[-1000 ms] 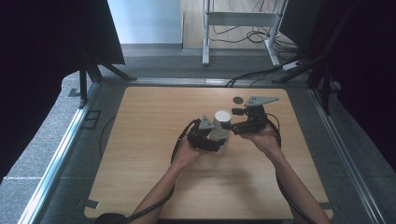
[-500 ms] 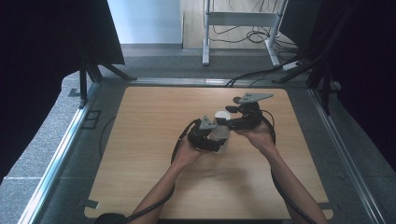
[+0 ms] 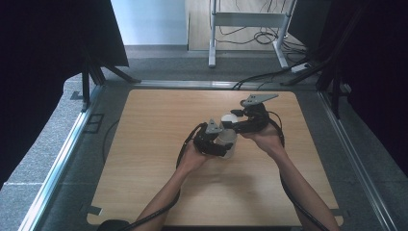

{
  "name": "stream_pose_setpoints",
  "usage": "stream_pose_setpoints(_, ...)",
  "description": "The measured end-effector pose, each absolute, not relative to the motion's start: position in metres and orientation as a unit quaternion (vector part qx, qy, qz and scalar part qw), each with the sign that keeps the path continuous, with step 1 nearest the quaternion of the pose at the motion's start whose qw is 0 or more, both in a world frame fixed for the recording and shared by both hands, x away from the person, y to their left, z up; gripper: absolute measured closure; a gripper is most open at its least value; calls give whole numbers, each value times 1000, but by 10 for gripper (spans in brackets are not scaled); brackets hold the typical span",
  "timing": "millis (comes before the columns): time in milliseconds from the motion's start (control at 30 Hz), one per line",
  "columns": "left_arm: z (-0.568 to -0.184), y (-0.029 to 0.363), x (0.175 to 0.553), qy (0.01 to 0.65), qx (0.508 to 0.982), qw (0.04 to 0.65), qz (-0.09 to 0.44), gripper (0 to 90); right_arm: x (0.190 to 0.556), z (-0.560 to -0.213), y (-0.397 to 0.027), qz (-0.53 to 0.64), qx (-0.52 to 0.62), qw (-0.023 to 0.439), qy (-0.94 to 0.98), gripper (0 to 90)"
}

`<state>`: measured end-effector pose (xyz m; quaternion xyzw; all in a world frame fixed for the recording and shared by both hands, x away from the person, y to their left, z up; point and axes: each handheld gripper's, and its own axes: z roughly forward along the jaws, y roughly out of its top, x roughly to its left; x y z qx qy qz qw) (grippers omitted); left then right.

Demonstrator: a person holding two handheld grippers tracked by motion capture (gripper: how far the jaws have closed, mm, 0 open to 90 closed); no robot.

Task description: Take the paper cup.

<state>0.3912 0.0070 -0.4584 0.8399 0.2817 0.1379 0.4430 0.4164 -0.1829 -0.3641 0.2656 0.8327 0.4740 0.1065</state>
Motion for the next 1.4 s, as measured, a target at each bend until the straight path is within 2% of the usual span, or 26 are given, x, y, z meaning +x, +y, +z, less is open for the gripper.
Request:
stream_pose_setpoints(600, -459, 7, 391, 276, 842, 440, 143, 203, 416, -350, -183, 480, 260, 106, 831, 367)
stream_pose_setpoints(1400, -458, 7, 392, 275, 844, 439, 140, 196, 411, -312, -191, 494, 251, 109, 825, 368)
